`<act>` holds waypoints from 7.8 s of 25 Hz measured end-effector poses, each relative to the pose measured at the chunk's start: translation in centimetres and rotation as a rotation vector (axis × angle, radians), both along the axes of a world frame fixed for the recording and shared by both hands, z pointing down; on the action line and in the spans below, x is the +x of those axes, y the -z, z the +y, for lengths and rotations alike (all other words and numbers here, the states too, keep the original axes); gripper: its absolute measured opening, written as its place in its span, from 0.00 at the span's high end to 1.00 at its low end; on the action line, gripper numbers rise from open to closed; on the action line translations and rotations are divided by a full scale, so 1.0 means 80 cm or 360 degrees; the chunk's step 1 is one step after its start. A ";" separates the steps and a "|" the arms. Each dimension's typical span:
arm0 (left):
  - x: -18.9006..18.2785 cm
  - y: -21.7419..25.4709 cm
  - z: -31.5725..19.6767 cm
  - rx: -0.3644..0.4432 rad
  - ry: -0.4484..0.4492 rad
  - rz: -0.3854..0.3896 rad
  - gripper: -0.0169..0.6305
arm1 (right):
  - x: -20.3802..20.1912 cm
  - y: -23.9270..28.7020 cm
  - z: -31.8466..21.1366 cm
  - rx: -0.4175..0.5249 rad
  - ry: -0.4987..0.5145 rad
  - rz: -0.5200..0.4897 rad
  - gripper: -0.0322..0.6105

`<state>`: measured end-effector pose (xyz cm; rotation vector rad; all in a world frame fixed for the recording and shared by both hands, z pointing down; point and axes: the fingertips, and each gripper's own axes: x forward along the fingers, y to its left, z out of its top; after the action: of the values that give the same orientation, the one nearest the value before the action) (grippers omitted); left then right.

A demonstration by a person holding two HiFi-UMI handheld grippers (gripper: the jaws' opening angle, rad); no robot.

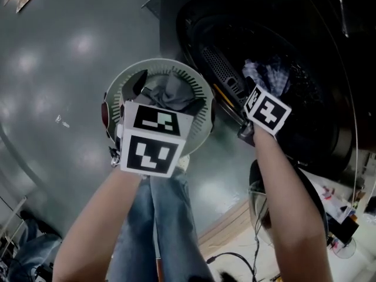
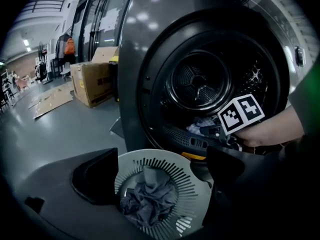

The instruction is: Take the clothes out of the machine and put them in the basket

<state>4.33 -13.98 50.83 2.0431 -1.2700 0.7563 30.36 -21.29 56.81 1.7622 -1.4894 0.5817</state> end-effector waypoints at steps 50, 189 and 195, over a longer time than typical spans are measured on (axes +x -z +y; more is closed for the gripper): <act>-0.140 0.088 0.074 0.0108 0.0004 0.0114 0.28 | -0.291 0.081 0.162 -0.0105 0.0020 -0.0922 0.85; -0.166 0.529 0.209 0.0448 -0.0148 0.0065 0.28 | -0.333 0.626 0.350 0.0197 0.0611 -0.0857 0.81; -0.156 0.567 0.216 0.0561 -0.0151 0.0138 0.28 | -0.313 0.678 0.357 0.0391 0.0758 -0.0720 0.81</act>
<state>-8.17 3.29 5.46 2.4029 -1.3390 0.5044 5.34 7.28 2.57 1.4176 -2.2913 0.5866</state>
